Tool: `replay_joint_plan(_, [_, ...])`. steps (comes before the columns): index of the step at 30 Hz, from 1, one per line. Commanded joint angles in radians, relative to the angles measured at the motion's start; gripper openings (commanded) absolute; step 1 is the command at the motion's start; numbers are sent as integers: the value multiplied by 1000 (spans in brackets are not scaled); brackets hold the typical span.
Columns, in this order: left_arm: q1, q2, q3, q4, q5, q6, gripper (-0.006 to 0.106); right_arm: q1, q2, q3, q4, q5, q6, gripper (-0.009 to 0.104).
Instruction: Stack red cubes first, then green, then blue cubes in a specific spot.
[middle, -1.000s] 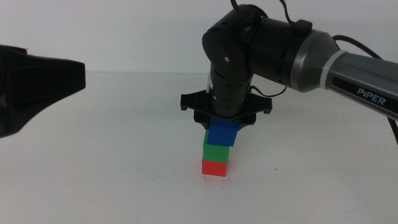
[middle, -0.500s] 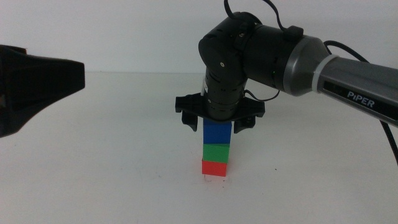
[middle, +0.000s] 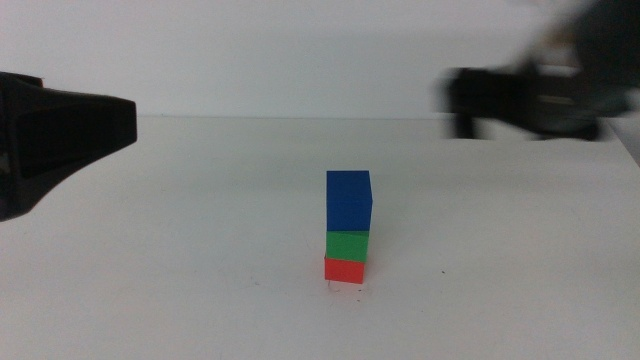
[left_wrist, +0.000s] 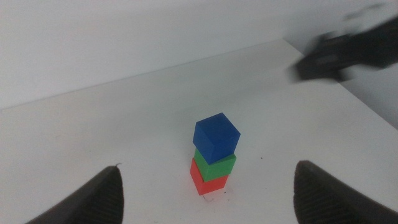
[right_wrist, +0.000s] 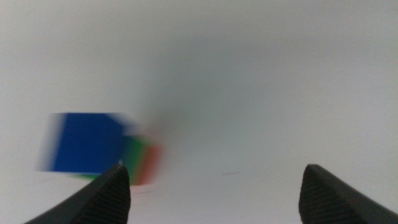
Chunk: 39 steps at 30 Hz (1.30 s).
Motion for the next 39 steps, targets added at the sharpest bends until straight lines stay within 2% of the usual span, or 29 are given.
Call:
replay_joint_plan(1, [5,-3,5,2,-12,0,94,-88,-156,158,-27,-70,-81,91])
replay_joint_plan(3, [5,-3,5,2,-12,0,94,-194,-280,290,39,-182,-185,91])
replay_joint_plan(6, [5,-3,5,2,-12,0,94,-418,-437,461,239,-344,-437,91])
replay_joint_plan(8, [5,-3,5,2,-12,0,94,-549,-510,553,349,-442,-624,91])
replay_joint_plan(10, [5,-3,5,2,-12,0,94,-587,-562,616,401,-520,-643,91])
replay_joint_plan(14, [5,-3,5,-19,-12,-1,94,-567,-597,646,395,-559,-714,91])
replay_joint_plan(17, [5,-3,5,9,-12,-1,94,-548,-614,646,407,-559,-714,91])
replay_joint_plan(27, [5,-3,5,6,-12,-1,94,-547,-621,648,421,-559,-709,91])
replay_joint_plan(31, [7,-3,47,121,-42,-1,94,-547,-621,648,421,-559,-707,91])
replay_joint_plan(34, [35,-43,149,184,-198,-1,94,-547,-621,666,410,-565,-702,91])
replay_joint_plan(36, [70,-93,252,184,-309,-1,94,-547,-642,720,413,-619,-702,91])
replay_joint_plan(39, [142,-214,423,184,-412,-1,94,-549,-748,890,371,-869,-702,91])
